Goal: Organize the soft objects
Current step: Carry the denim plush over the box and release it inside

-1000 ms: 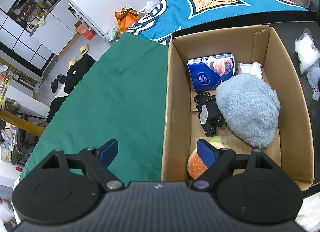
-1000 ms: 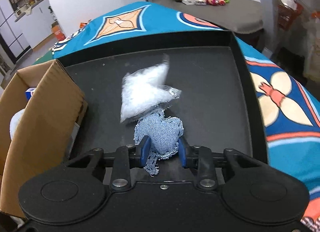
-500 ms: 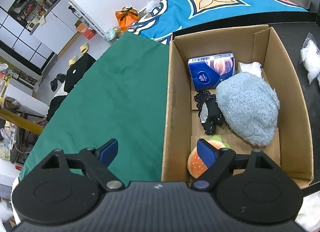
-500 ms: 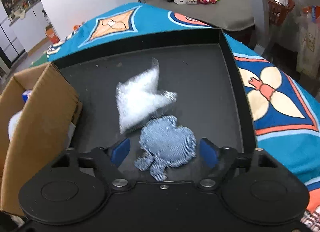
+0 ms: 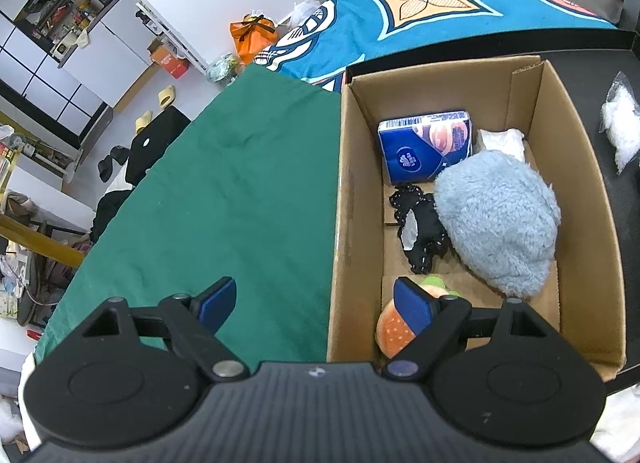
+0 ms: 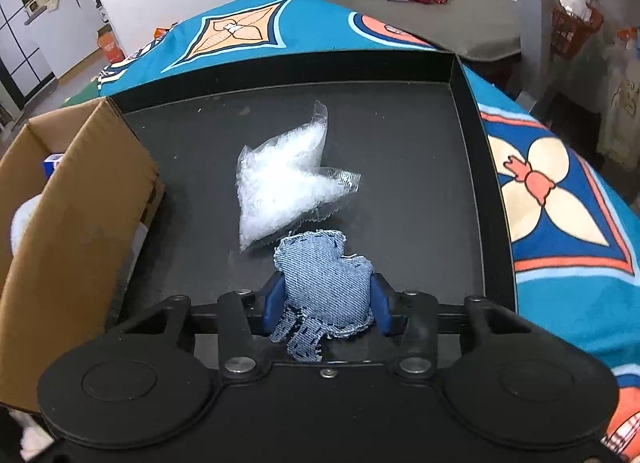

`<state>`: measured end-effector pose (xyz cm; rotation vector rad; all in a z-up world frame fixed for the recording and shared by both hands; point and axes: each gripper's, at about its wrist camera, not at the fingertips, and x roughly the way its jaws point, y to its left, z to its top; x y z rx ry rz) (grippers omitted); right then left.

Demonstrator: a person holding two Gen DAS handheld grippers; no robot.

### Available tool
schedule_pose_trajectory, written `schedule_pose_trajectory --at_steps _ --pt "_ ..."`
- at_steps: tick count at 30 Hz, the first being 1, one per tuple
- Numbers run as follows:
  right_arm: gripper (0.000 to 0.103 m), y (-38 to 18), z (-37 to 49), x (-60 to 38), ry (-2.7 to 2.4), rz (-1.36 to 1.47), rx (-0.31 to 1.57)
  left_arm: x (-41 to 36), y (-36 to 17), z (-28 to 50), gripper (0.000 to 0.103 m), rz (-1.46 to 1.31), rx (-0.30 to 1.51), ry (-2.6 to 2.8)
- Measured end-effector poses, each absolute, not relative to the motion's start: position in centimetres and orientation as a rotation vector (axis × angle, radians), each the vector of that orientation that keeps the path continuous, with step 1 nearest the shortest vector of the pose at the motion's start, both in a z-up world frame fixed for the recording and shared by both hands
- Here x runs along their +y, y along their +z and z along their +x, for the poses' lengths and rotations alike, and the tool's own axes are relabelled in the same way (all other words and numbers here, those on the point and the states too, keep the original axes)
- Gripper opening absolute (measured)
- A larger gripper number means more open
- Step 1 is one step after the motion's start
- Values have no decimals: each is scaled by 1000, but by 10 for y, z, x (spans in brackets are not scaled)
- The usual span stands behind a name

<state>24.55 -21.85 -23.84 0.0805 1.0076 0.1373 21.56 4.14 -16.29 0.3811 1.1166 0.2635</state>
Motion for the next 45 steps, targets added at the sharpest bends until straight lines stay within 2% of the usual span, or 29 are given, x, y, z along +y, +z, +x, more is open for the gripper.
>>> schedule_pose_trajectory --at_steps 19,32,39,45 --pt "43 -186 228 -233 120 105 917 54 -146 202 85 351 1067 186" --pt "44 -145 220 -192 226 88 859 71 -151 190 81 242 1030 131" --pt "44 -135 214 -162 277 61 855 72 -155 188 68 237 1029 108" --pt "44 -132 207 -139 318 39 863 81 -157 186 52 181 1039 76"
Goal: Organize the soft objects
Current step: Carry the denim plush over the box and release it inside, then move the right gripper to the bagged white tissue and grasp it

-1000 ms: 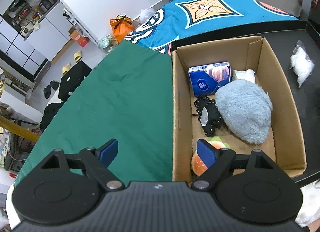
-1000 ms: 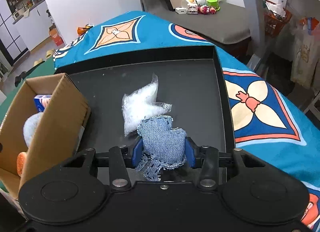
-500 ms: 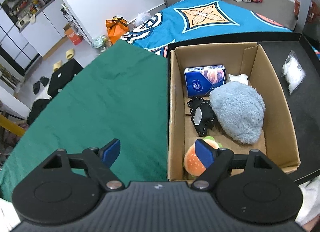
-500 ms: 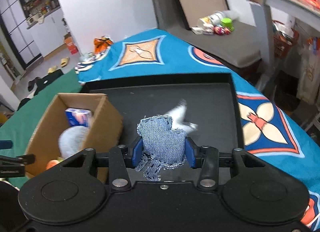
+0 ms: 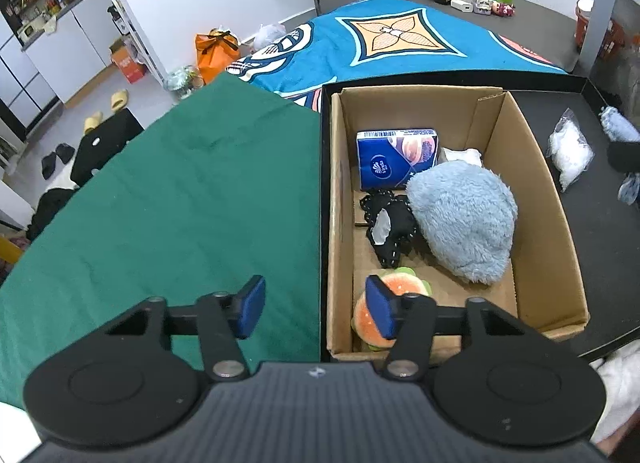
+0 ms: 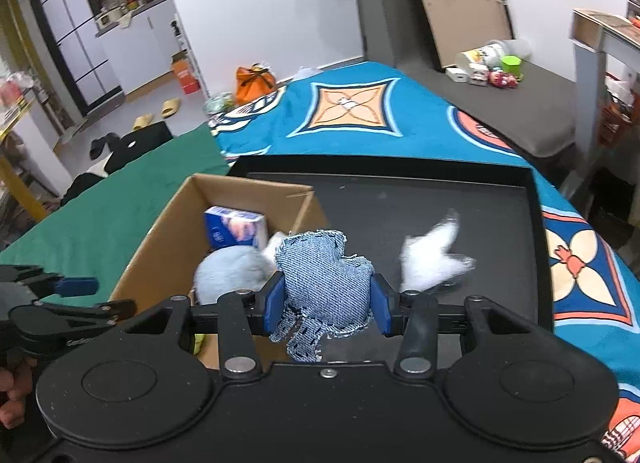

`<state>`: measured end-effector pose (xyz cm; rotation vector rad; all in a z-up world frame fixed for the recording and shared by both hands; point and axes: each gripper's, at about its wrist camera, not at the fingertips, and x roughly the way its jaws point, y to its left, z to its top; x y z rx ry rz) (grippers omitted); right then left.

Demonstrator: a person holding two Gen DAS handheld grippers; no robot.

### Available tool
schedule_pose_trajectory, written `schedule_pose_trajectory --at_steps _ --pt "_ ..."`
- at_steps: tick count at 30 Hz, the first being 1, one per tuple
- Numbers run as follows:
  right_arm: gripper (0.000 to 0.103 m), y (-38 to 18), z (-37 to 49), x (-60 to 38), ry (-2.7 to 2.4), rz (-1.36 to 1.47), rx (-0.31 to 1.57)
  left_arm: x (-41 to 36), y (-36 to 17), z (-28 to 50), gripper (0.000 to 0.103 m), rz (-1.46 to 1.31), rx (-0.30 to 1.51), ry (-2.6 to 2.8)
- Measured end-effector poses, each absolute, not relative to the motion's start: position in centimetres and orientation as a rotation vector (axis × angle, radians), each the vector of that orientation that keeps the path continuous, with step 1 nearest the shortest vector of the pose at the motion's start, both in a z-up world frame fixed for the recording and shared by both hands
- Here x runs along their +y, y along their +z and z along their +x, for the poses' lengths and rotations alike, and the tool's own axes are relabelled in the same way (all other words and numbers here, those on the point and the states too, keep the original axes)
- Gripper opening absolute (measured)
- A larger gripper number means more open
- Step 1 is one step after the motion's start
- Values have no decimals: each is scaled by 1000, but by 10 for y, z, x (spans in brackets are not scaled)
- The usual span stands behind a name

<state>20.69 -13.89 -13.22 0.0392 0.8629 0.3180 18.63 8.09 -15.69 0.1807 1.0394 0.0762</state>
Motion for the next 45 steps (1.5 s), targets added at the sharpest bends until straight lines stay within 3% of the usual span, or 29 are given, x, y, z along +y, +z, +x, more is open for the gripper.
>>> schedule_pose_trajectory --at_steps 11,16,22,24,26,45 --pt "45 -128 196 -101 374 12 876 88 -161 185 20 133 1057 32" --pt "45 -129 191 -85 396 11 887 91 -162 184 11 115 1056 3" --pt "53 -127 189 -72 419 10 885 93 -160 181 11 97 1044 -12" --pt "66 -124 188 -71 419 12 877 93 -159 181 11 96 1040 -15" --pt "71 -122 186 -73 405 7 863 94 -159 182 11 93 1040 -16" --pt "81 -123 192 -121 312 49 860 89 -157 182 17 126 1060 30"
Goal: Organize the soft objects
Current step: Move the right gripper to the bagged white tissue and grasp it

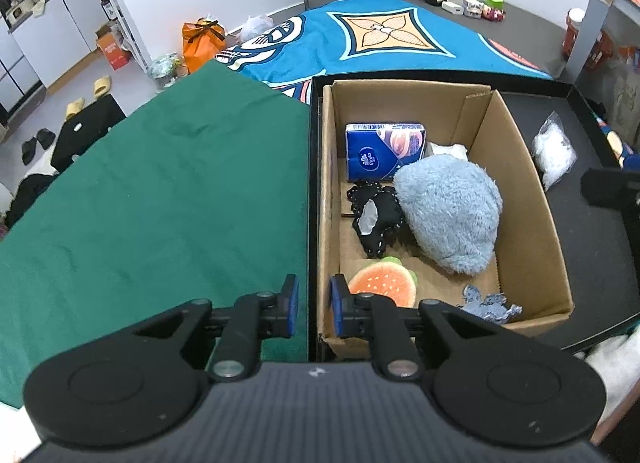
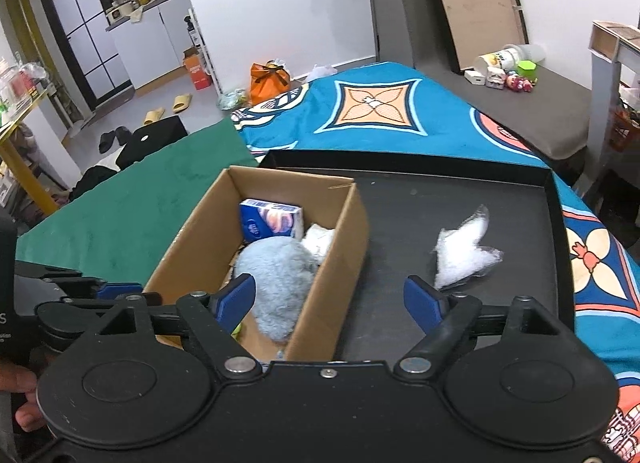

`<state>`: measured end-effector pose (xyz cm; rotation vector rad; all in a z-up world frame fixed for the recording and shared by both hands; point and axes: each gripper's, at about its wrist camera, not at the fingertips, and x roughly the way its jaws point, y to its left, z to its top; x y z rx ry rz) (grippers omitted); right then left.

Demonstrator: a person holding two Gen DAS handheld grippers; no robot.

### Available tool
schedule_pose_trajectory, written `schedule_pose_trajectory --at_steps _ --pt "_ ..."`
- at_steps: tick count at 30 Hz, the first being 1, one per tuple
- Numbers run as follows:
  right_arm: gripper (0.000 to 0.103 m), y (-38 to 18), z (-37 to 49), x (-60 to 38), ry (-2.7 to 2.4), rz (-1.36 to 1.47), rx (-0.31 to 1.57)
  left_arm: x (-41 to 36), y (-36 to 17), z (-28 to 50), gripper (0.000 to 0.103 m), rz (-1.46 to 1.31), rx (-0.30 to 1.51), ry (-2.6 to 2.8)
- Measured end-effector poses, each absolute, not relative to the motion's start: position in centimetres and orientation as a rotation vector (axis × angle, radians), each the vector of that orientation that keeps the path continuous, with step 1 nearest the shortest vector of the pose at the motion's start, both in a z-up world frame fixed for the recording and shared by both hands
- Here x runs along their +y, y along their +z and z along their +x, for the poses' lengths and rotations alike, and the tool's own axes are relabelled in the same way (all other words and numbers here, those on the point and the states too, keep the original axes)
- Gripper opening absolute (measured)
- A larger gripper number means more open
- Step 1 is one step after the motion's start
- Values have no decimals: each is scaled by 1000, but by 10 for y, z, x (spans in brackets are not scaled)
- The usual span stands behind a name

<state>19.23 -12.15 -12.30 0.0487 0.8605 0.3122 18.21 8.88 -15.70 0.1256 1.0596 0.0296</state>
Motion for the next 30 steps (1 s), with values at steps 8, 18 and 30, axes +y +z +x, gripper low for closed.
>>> schedule_pose_trajectory --at_steps 8,18,30 --pt "84 -126 201 -148 291 78 859 80 -156 184 38 202 1077 76" --pt "87 -135 215 -173 286 99 883 66 -151 189 59 208 1096 94" --pt "91 -146 238 -202 263 122 887 44 -147 199 69 263 1093 132"
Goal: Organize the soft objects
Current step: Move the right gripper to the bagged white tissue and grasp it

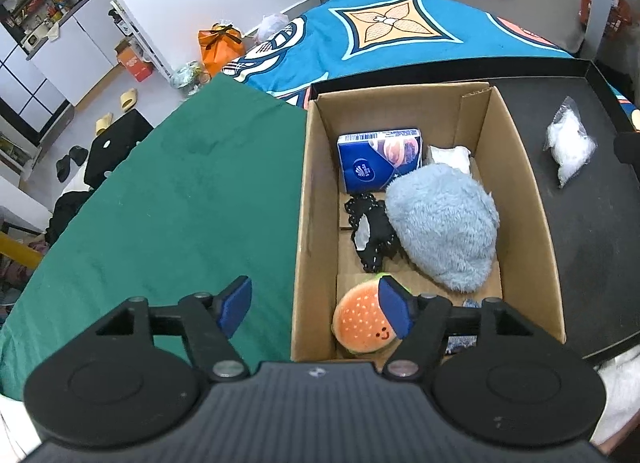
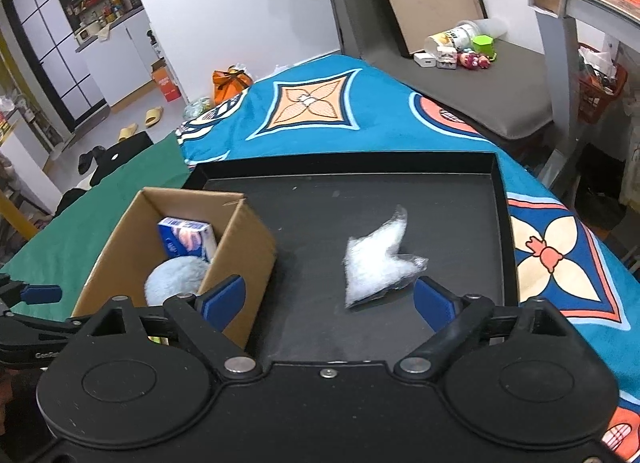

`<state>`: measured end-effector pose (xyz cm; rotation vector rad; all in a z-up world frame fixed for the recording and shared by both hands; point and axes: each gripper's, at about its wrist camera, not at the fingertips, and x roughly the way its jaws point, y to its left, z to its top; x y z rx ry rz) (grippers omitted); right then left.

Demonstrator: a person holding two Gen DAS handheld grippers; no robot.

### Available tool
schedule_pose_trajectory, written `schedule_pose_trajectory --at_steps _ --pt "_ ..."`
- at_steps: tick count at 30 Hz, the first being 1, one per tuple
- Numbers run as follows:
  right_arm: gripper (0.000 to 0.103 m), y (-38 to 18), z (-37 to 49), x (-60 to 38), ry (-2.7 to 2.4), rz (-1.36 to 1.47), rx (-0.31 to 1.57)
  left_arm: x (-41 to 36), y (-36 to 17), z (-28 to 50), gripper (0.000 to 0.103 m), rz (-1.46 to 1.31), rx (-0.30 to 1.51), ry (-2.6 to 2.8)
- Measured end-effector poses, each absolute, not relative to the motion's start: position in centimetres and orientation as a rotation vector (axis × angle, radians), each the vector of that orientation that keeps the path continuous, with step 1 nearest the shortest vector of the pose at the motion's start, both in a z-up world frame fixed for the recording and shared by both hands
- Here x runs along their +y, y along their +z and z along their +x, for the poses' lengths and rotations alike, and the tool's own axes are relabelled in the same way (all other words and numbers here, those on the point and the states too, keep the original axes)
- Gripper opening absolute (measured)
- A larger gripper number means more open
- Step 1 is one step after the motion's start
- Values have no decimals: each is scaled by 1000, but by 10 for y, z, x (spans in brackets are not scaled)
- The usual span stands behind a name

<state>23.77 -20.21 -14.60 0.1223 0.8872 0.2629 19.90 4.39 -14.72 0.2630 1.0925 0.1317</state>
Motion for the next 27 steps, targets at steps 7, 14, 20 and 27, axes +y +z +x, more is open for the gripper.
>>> schedule_pose_trajectory --at_steps 7,14,20,27 --pt "91 -153 252 -216 260 143 885 37 -145 208 69 290 1077 177" --pt "91 -163 267 -227 260 169 888 29 -146 218 69 324 1077 199" --pt "91 -187 275 -230 284 185 870 25 -154 224 69 349 1106 208" --pt "87 -195 281 -231 309 205 833 20 -160 232 69 391 1128 218"
